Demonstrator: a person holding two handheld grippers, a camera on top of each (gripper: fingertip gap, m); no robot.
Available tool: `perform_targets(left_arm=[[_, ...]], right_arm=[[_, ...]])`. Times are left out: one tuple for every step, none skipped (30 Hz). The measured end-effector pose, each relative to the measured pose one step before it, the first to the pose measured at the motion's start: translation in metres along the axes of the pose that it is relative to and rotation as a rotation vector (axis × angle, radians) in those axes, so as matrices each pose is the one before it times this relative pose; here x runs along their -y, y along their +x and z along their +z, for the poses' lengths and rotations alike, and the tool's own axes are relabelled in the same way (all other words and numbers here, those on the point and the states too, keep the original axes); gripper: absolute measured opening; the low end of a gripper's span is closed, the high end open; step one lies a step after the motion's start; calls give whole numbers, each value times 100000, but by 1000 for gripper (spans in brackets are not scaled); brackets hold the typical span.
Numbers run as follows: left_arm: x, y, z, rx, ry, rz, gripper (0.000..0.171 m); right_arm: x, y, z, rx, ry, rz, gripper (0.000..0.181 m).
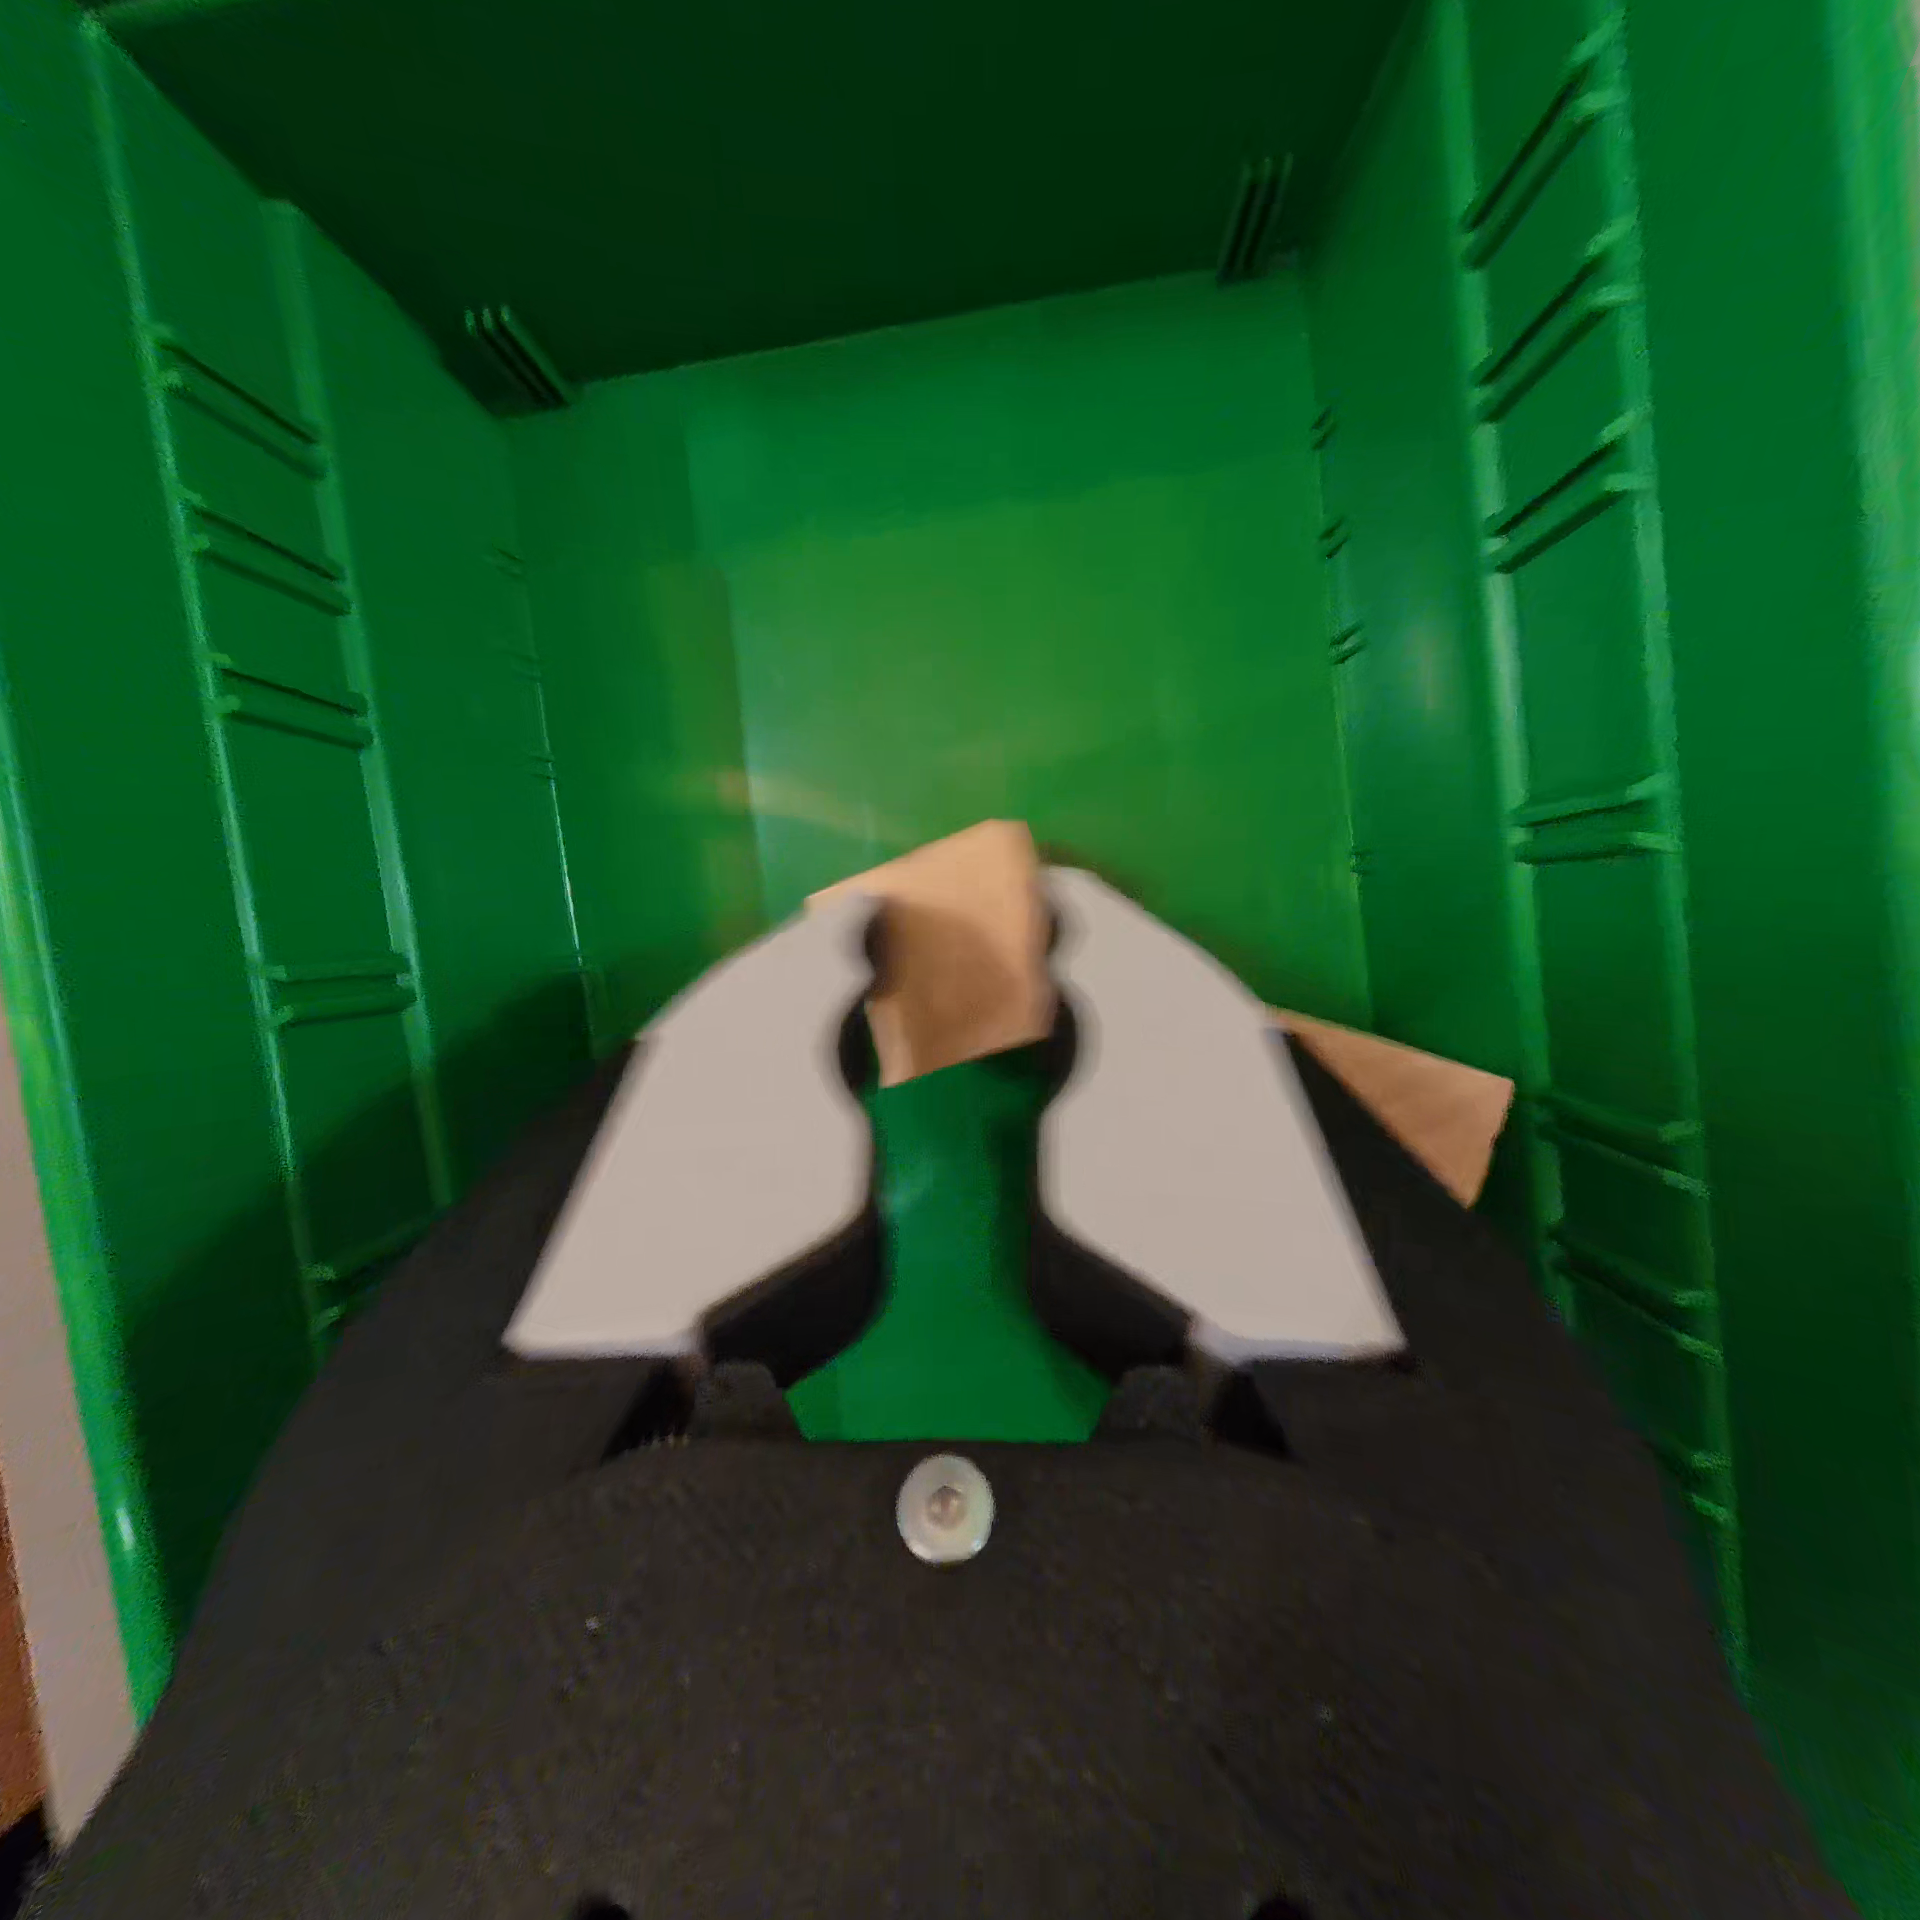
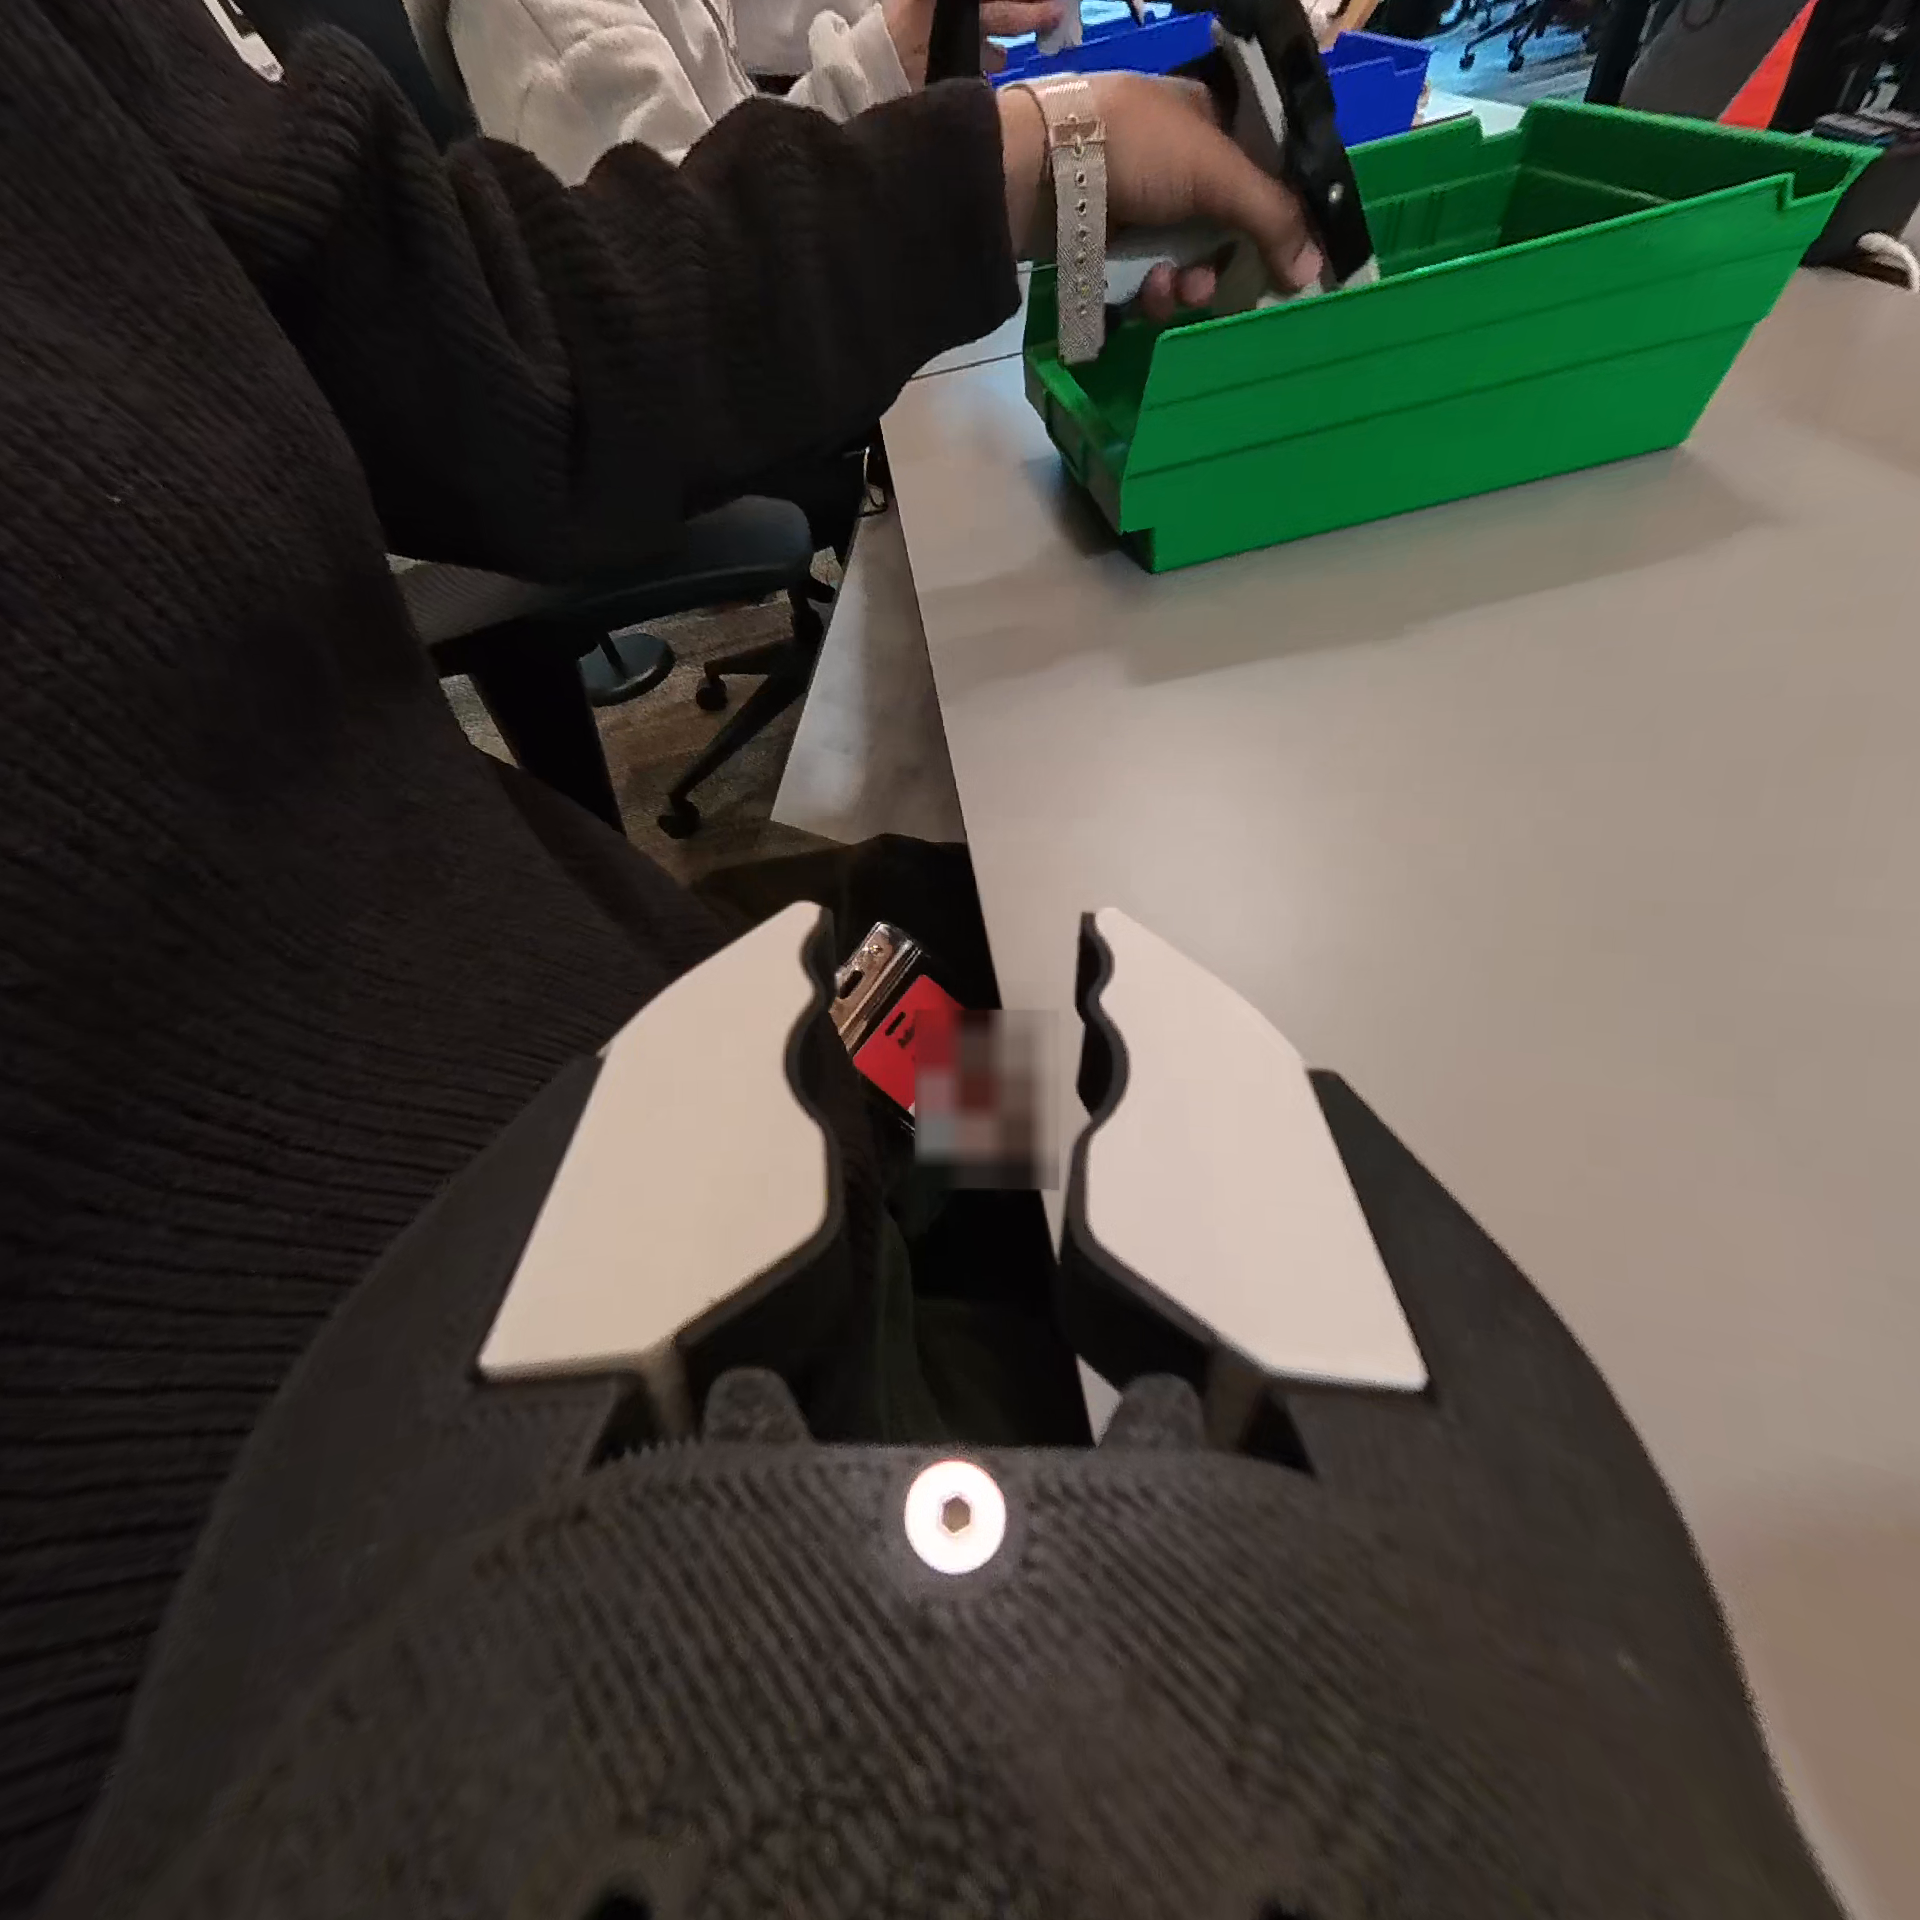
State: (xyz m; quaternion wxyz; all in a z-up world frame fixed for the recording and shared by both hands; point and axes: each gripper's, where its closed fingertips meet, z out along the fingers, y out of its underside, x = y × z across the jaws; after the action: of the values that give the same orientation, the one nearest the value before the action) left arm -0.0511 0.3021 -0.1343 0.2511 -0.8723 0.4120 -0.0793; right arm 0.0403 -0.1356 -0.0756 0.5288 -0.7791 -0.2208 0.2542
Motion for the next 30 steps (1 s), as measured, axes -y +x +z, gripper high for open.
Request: perform_targets(left_arm=[[1284,-157,-679,-98,9327,-1991,1],[1160,-513,-788,1529,7395,-2469,1],[898,-545,-762,1474,4800,-2045,1],[887,-414,-724,741,4940,-1922,0],[725,-325,-624,527,3903,-1776,0],[245,-73,-438,-874,830,-270,0],[-309,-118,-171,-304,-2802,226,5],[-679,-4,87,-863,-4772,678,25],[-749,72,284,-1260,-4280,761,39],[-752,187,438,-1853,-3514,485,44],[-841,370,538,-2986,-3800,-166,52],[-828,477,584,-3514,-3907,-768,58],[-542,368,570,-2416,-2163,-936,62],[-243,160,487,-691,-459,-552,64],[-70,-49,429,820,-55,-220,65],[60,-120,402,1338,150,-179,65],[208,4,412,685,585,-326,65],[233,162,467,-279,608,-702,64],[107,219,496,-832,-445,-992,64],[278,276,292,-2041,98,-1614,66],[190,9,231,-211,-248,-989,65],[107,14,100,-261,-787,-518,64],[5,6,55,-95,-968,290,62],[-77,87,14,-899,-1248,495,59],[-17,109,-38,-1355,-647,63,51],[-47,167,-46,-2221,-630,14,43],[-113,-14,43,-865,-741,-68,43],[37,-100,-1,-356,365,-300,43],[10,-82,-6,-442,51,-543,43],[-32,-34,-10,-700,-410,-197,43]], right_arm=[[-3,53,-3,-261,139,109,45],[9,43,15,-216,199,145,45],[-23,74,13,-361,74,217,44],[-89,100,34,-390,-155,272,44],[-122,106,60,-320,-374,333,44],[-121,97,60,-160,-397,352,44],[-95,95,77,-203,-302,409,45],[-63,85,84,-210,-211,415,45],[-45,35,83,34,-205,308,44],[-52,-9,97,180,-254,145,44],[-61,-17,91,26,-353,9,44],[-108,11,98,-185,-613,-79,44],[-159,20,103,-266,-913,-151,44],[-181,16,105,-334,-1005,-256,44],[-153,42,92,-502,-908,-350,44],[-131,14,85,-452,-738,-432,43],[-101,26,67,-411,-633,-405,43],[-109,26,66,-380,-623,-333,43],[-111,29,53,-306,-632,-297,43],[-98,38,41,-284,-584,-262,43],[-87,31,23,-285,-499,-233,42],[-84,48,5,-303,-420,-189,42],[-82,46,-18,-349,-404,-140,42],[-55,61,-26,-411,-326,-170,42],[-40,61,-46,-446,-167,-248,42],[-13,57,-40,-318,-50,-246,42],[-13,35,-32,-109,-5,-103,42],[-4,9,-16,84,6,65,42],[-22,-6,-3,215,-25,153,42],[-18,-24,-1,230,-88,124,42]])
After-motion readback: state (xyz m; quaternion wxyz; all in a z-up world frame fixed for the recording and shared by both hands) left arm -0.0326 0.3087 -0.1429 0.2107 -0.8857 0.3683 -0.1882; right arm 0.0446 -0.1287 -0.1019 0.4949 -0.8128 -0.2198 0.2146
